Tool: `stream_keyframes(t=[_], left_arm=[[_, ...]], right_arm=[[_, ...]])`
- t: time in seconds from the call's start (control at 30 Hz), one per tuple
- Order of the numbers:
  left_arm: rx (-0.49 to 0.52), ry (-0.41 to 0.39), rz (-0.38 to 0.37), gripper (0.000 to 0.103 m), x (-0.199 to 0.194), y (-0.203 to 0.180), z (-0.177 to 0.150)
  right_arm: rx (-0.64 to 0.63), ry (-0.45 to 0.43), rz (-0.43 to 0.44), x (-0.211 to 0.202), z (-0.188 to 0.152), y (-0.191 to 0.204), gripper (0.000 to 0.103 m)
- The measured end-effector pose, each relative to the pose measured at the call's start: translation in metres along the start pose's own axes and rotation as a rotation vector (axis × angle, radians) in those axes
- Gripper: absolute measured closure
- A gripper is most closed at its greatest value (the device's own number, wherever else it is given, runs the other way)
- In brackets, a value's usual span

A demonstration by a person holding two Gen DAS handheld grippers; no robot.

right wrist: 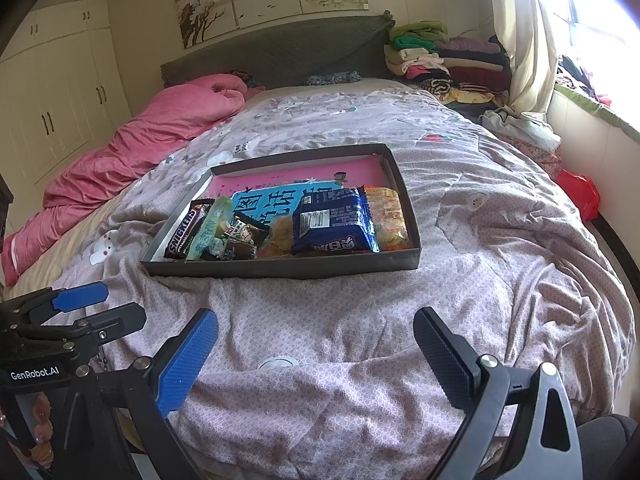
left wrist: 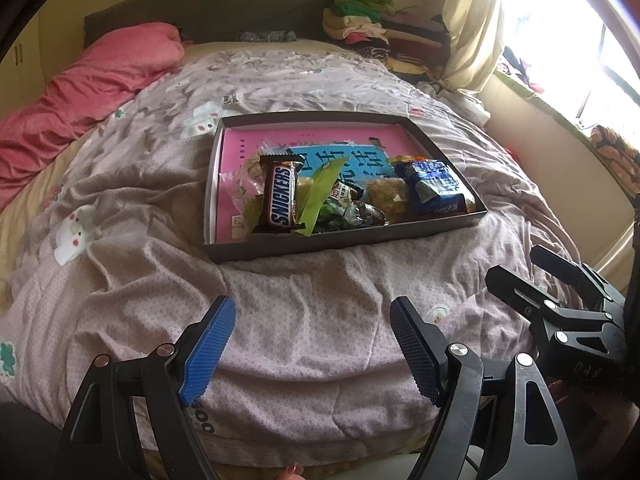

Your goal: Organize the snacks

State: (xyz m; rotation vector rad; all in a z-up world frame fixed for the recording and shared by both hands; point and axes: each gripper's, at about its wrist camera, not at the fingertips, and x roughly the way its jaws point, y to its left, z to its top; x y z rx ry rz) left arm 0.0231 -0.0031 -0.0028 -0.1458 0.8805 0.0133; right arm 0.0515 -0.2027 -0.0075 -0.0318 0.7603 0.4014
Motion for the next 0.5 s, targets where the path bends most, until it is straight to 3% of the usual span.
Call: stream_keyframes(t=[0.23,0.4,0.5], left_arm=[[-0.026,-0.029,0.024,0.022,-0.002,0.017,0.006],[-0.123,-0.047,0.082,0.022,0.007,0.081,0.029],[-0.174,0.016,0.174,0.022,0.033,0.125,0.041]], right_arm=[[0.015,-0.003,-0.021,0.0,0.004,-0.008,0.001],[0.074,-0.022,-0.062,0.001,0.013,-0.032,0.001],[0.163,-0.011,-0.107,0.006,0.025,-0.067,0.001]])
